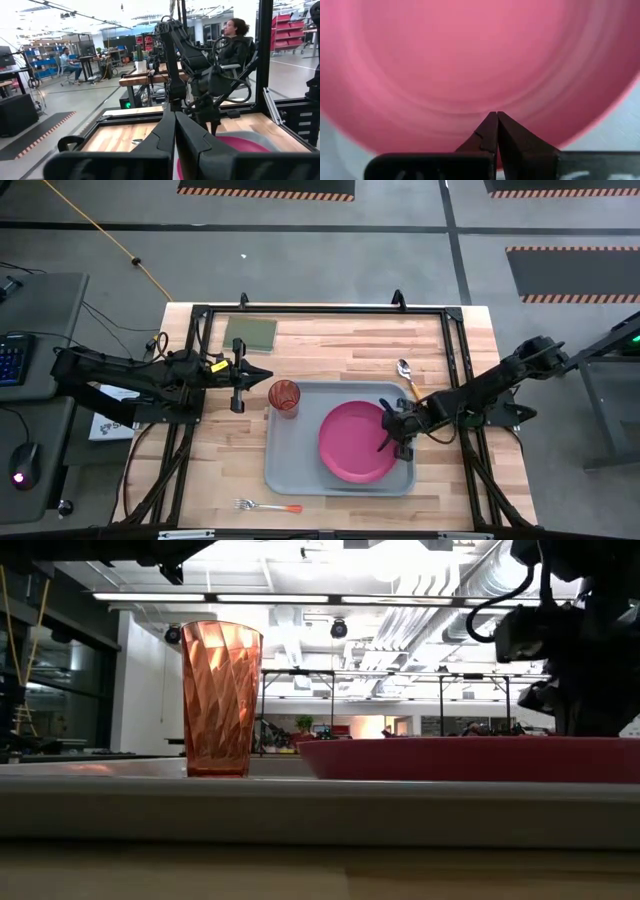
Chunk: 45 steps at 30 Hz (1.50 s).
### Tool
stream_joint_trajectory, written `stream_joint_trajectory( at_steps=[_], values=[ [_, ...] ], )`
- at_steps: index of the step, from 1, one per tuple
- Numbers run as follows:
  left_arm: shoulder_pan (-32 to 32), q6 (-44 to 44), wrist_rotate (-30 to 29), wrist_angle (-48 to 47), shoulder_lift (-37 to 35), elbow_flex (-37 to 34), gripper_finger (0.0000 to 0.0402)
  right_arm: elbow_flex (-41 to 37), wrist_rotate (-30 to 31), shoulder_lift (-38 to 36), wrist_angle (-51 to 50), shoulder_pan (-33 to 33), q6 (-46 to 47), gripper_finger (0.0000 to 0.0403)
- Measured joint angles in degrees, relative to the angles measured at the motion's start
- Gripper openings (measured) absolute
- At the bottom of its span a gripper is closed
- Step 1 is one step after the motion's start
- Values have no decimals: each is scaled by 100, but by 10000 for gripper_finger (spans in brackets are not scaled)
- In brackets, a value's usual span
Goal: Pick and place plate/cup/fork/spoon on tray
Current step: Adjust the pink plate on the gray tray, then put the orange spoon to the left side of the pink plate on the gray tray
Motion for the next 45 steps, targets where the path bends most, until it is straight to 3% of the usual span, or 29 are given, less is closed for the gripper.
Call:
stream_joint_trajectory(
  at_steps=[9,12,15,18,21,23,28,33,39,45],
  values=[
    [0,-2,-2,-17,0,0,3,27,218,-48,-406,0,13,0],
    [0,-2,-2,-17,0,0,3,364,333,-120,-675,0,-222,0],
    [4,-2,-4,-11,1,0,3,853,1033,-366,-950,5,-629,0],
    [2,-2,-4,0,0,0,3,1220,2230,-696,-1392,4,-665,0],
    [2,-2,-4,-15,0,0,3,1270,3431,-1000,-1950,-66,-212,0],
    [2,-2,-3,-27,0,0,3,1203,3790,-1201,-2328,-172,337,0],
    [2,-2,-4,-37,0,0,3,710,3647,-1683,-3191,-592,1837,26],
    [2,-2,-3,-42,1,0,3,84,3267,-2067,-3207,-1047,2657,111],
    [2,-2,-2,-39,0,0,3,-377,2973,-2104,-2942,-1592,2770,194],
    [2,-2,-2,-44,0,0,3,-637,2489,-2105,-2493,-2066,2435,211]
  ],
)
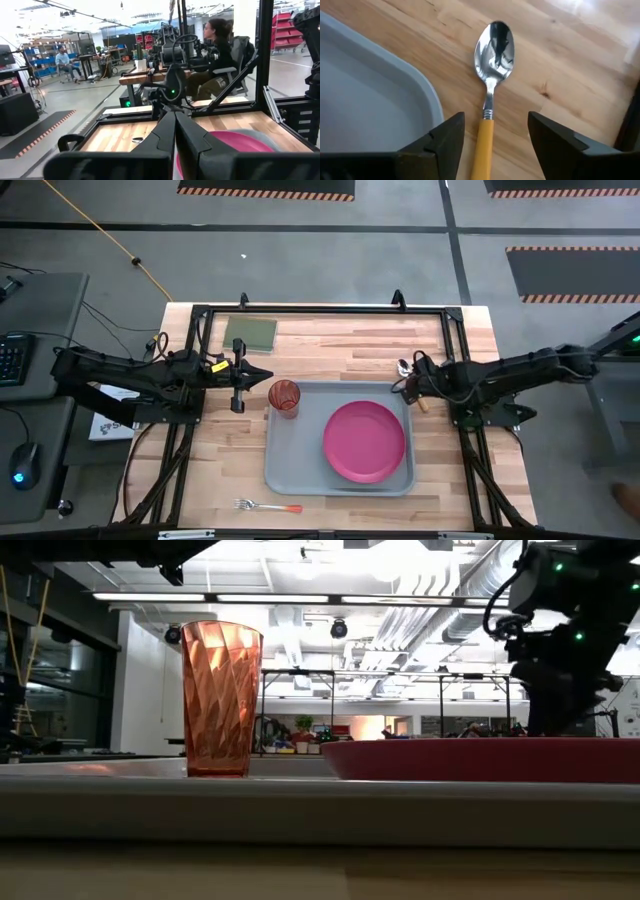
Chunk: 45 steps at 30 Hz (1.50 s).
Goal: Pick and place plate/cup/fork/spoon on tray
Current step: Put the orange spoon to the left side of the pink plate on the gray tray
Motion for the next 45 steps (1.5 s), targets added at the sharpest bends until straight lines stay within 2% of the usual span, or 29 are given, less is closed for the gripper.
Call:
stream_joint_trajectory(
  at_steps=[9,28,45],
  values=[
    [-2,0,0,-17,0,0,3,-21,-121,-2,258,-262,-325,211],
    [-2,-2,0,-205,1,0,3,-21,-202,-2,682,-261,-437,211],
    [-2,-2,0,-210,0,0,3,-21,-197,-2,675,-261,-466,211]
  ],
)
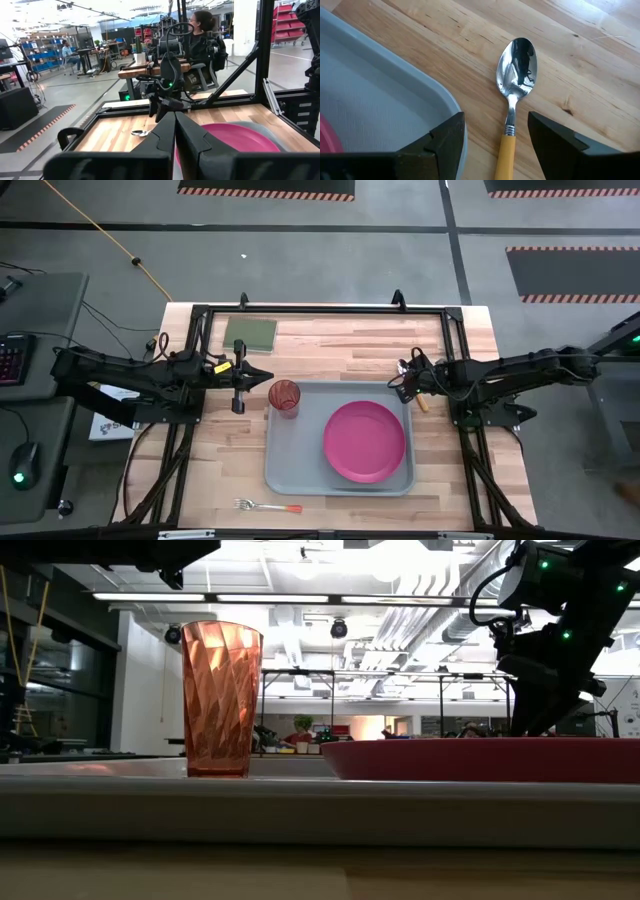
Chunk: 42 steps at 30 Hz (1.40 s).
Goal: Pick and place plate/cup/fork/spoon on tray
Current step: Put the orange spoon to the left side of the pink plate on the gray tray
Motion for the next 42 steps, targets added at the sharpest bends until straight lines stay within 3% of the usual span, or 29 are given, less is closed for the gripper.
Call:
stream_joint_trajectory(
  at_steps=[29,42],
  values=[
    [0,0,0,-50,2,0,3,2,22,16,-526,0,860,211],
    [0,2,0,-48,0,0,3,4,-314,763,-501,0,753,211]
  ],
)
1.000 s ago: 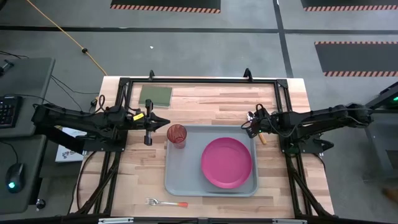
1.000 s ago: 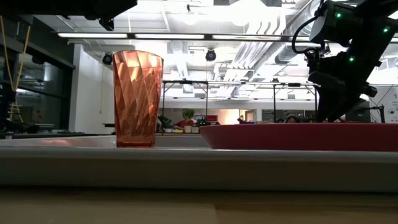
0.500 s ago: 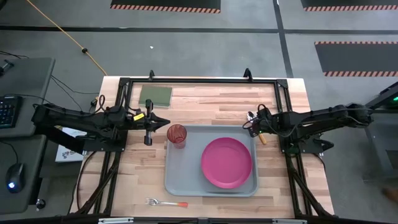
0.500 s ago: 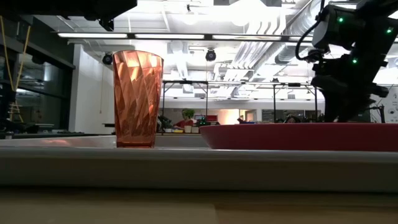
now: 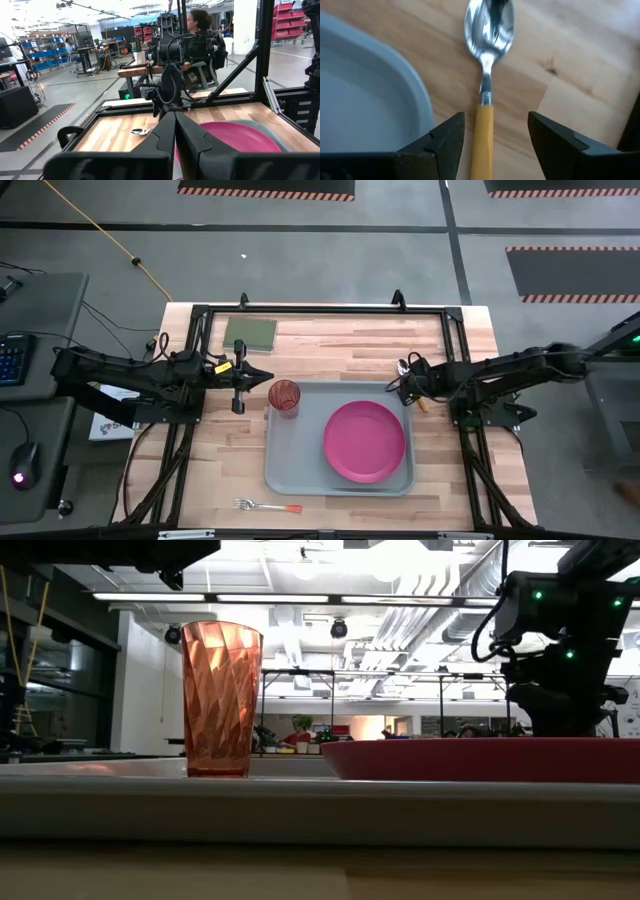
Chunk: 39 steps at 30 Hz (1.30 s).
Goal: Pick and place plate/cup/fork/spoon on tray
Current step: Put the orange spoon to the left side of the pink plate on the gray tray
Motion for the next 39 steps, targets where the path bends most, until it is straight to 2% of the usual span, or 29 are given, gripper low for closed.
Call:
stream_joint_trajectory(
  at_steps=[3,18,24,29,39],
  values=[
    [2,0,2,0,0,0,3,-1,-220,167,5,0,-58,211],
    [2,0,1,0,2,0,3,1,-353,750,219,-10,-92,211],
    [2,0,1,-1,1,0,3,36,-558,1001,280,-241,-168,202],
    [1,0,1,-3,1,0,3,25,-765,1009,412,-437,-465,170],
    [0,0,2,-9,2,0,3,23,-997,1010,490,-640,-684,63]
  ],
)
